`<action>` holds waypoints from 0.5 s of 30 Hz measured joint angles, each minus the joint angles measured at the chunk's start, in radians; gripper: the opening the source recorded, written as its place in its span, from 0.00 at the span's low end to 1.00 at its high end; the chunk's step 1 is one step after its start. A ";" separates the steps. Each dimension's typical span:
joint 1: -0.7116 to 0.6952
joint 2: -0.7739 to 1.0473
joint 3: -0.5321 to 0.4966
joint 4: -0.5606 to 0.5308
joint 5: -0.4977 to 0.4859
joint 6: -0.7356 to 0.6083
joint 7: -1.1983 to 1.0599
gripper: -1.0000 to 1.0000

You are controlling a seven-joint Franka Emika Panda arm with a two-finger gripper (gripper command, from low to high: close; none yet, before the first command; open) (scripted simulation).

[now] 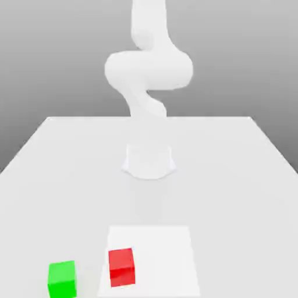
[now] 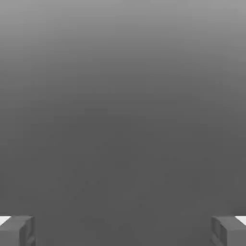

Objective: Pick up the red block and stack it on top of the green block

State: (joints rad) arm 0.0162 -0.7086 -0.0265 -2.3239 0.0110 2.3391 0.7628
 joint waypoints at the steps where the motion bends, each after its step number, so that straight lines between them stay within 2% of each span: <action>1: 0.006 0.040 -0.011 -0.010 0.006 0.016 -0.017 0.50; 15: 0.054 0.551 -0.114 -0.143 0.078 0.232 -0.234 0.50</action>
State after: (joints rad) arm 0.0701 -0.1573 -0.1401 -2.4666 0.0892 2.5710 0.5288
